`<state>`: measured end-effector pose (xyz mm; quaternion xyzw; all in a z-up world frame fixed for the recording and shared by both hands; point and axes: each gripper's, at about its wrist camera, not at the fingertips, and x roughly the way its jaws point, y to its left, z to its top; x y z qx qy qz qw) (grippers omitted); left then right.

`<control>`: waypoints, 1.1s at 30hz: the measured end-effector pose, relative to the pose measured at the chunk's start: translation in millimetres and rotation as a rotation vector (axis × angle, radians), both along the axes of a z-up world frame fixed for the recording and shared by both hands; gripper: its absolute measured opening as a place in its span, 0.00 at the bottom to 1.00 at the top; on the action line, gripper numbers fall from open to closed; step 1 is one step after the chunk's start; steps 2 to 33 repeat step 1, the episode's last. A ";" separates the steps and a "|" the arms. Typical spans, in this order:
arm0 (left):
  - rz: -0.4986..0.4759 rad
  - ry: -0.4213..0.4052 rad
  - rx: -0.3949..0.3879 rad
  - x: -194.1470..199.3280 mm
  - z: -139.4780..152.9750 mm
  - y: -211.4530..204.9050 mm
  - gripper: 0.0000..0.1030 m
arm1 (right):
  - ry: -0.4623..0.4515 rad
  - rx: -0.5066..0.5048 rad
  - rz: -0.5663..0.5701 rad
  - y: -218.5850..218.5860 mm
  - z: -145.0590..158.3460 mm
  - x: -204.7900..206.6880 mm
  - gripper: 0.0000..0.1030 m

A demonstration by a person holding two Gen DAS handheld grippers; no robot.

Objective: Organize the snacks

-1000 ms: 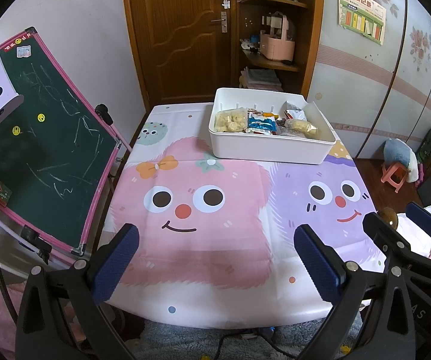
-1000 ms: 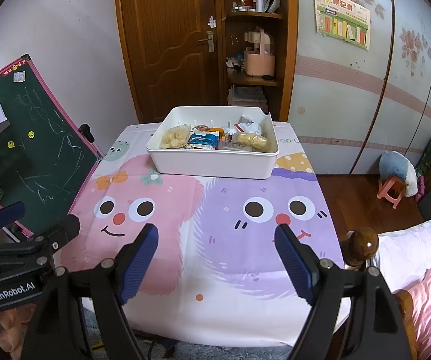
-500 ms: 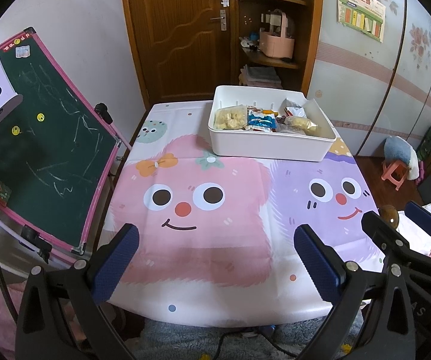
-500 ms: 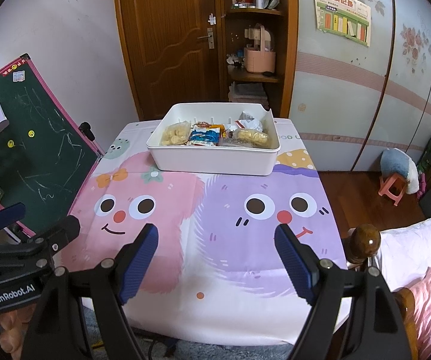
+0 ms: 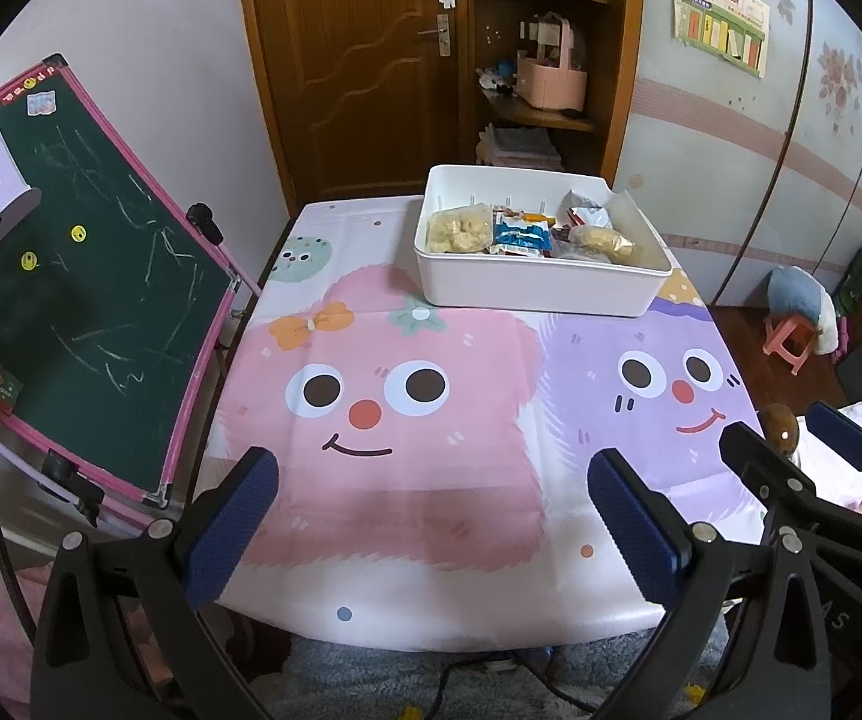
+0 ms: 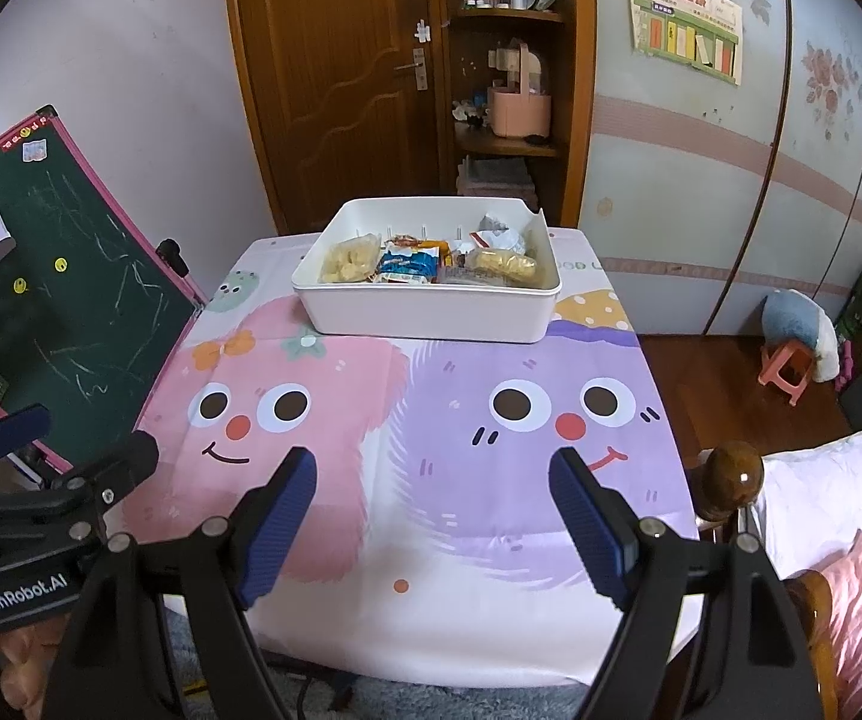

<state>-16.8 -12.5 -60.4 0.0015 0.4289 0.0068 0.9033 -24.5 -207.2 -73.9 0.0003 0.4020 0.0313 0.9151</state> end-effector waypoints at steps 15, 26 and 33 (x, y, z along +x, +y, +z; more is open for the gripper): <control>-0.001 0.002 0.001 0.0 -0.2 0.5 1.00 | 0.002 0.000 0.000 -0.2 0.0 1.5 0.78; -0.001 0.002 0.001 0.0 -0.2 0.5 1.00 | 0.002 0.000 0.000 -0.2 0.0 1.5 0.78; -0.001 0.002 0.001 0.0 -0.2 0.5 1.00 | 0.002 0.000 0.000 -0.2 0.0 1.5 0.78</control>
